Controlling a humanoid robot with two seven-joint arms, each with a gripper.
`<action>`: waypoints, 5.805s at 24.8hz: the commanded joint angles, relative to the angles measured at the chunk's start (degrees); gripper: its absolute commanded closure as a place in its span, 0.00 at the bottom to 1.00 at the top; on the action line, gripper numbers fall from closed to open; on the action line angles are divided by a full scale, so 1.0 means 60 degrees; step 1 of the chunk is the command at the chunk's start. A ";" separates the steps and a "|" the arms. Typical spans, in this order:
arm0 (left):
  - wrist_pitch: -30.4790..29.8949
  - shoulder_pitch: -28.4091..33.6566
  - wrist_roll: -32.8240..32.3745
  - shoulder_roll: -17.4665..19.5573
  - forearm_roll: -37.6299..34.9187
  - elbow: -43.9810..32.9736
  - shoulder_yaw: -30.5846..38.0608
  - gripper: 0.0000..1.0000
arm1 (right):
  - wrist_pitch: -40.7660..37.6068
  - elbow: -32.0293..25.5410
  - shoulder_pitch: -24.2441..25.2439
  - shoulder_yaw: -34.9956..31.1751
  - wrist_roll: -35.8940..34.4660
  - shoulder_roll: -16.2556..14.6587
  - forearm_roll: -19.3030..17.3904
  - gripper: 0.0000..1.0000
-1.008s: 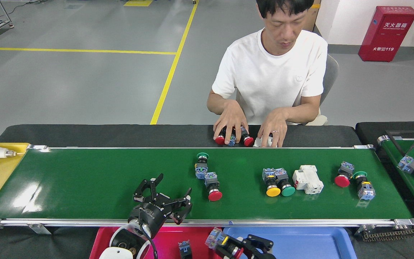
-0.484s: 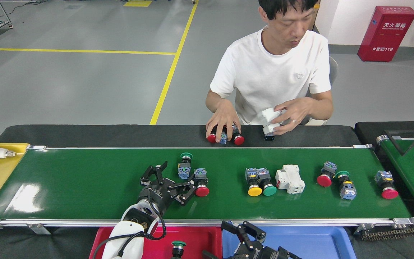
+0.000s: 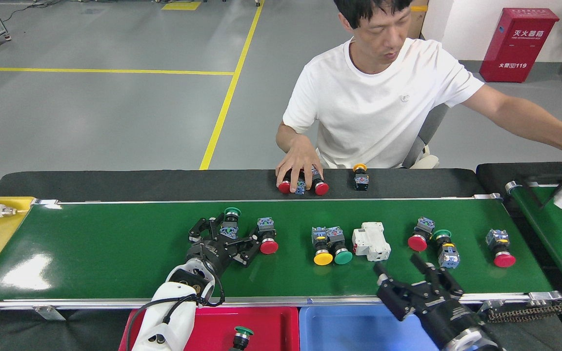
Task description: Pick switch part from conveyor to tray
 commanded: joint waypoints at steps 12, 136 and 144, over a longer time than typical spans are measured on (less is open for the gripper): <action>-0.0632 0.2377 0.0183 0.1243 0.1631 -0.3927 0.0600 0.98 | 0.2257 0.1545 -0.1368 0.2599 -0.0838 -0.0051 0.1513 0.02; -0.1555 0.5704 0.0095 0.1580 0.2480 -0.6273 0.4775 0.00 | -0.2401 -0.0857 0.0198 0.3215 -0.0471 -0.2131 -0.1006 0.68; -0.1204 0.2979 0.0417 0.2577 0.1997 -0.2845 0.4717 0.00 | -0.3134 -0.0857 0.0462 0.3156 -0.0413 -0.2073 -0.1035 0.01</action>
